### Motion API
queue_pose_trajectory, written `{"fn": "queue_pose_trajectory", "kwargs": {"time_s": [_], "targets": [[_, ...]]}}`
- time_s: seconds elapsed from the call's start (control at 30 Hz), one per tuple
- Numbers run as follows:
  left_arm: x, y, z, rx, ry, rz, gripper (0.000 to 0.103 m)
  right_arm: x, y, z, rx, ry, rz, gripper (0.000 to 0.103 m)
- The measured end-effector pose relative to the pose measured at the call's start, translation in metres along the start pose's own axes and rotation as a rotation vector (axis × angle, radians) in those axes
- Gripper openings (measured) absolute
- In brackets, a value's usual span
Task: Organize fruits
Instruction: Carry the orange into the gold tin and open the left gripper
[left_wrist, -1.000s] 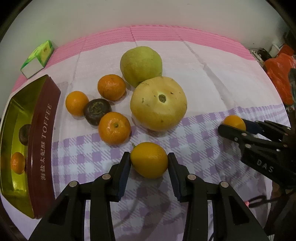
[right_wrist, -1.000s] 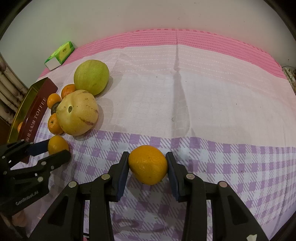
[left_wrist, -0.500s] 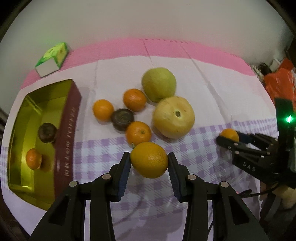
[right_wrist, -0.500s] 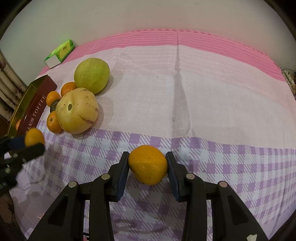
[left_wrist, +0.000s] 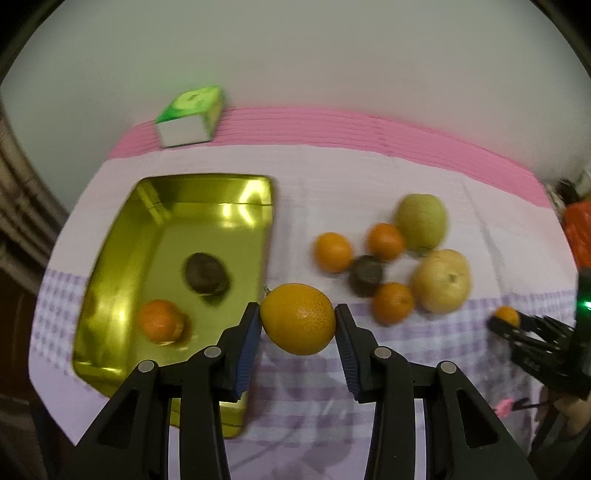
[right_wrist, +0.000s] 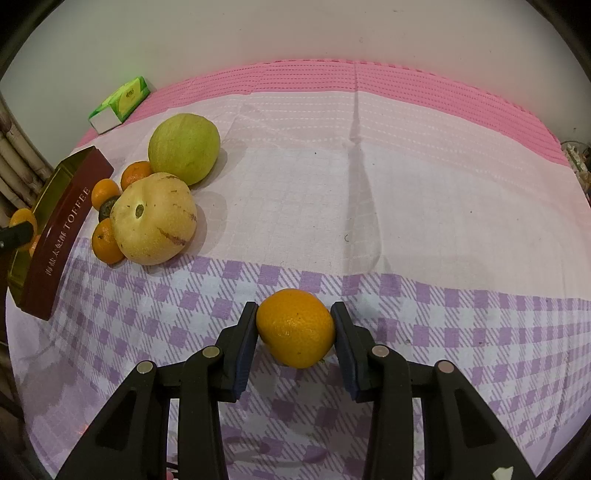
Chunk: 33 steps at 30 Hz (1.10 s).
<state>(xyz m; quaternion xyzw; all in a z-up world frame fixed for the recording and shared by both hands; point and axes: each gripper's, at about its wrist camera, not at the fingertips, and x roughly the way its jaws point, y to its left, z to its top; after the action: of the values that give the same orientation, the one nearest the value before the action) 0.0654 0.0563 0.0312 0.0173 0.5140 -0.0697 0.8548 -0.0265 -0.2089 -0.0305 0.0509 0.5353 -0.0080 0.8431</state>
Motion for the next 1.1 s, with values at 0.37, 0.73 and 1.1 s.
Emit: {"fn": "queue_pose_trajectory", "kwargs": {"time_s": [0.37, 0.73, 1.1], "targets": [[0.023, 0.050, -0.017, -0.072, 0.079, 0.077, 0.041, 0.000, 0.001, 0.000, -0.002, -0.002, -0.005, 0.037], [0.040, 0.061, -0.029, -0.081, 0.121, 0.100, 0.041, 0.000, 0.001, 0.000, -0.005, -0.003, -0.010, 0.037], [0.055, 0.071, -0.039, -0.093, 0.147, 0.111, 0.041, 0.001, 0.002, 0.000, -0.015, 0.000, -0.021, 0.037]]}}
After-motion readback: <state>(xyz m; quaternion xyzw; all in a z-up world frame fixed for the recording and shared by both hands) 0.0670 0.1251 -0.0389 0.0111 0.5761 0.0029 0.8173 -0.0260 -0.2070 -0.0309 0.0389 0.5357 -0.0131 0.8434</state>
